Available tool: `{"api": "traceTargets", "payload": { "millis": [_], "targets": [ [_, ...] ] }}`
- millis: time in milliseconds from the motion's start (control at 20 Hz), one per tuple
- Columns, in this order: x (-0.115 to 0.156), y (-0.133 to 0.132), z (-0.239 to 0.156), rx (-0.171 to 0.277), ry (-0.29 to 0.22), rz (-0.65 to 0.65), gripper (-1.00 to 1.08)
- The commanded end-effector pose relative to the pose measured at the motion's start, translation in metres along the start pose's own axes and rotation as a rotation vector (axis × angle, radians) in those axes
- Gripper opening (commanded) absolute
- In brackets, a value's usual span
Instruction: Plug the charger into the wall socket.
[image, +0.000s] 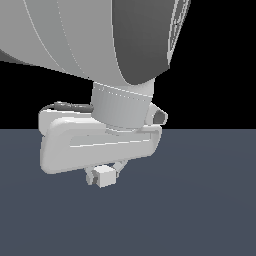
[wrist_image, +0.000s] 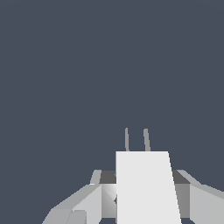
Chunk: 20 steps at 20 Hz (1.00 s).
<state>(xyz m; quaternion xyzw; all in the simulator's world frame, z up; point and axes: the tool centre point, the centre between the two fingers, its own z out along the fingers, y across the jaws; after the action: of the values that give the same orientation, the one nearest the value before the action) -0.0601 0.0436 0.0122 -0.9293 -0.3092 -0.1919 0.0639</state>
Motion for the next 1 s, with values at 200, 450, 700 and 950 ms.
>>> {"api": "traceTargets", "payload": {
  "millis": [200,450,700,950],
  "targets": [
    [0.001,0.001,-0.001,-0.001,0.001,0.004,-1.00],
    [0.008,0.013,-0.009,-0.020,0.003,0.050,-1.00],
    [0.021,0.037,-0.026,-0.059,0.007,0.141,-1.00],
    [0.032,0.066,-0.047,-0.105,0.009,0.248,-1.00]
  ]
}}
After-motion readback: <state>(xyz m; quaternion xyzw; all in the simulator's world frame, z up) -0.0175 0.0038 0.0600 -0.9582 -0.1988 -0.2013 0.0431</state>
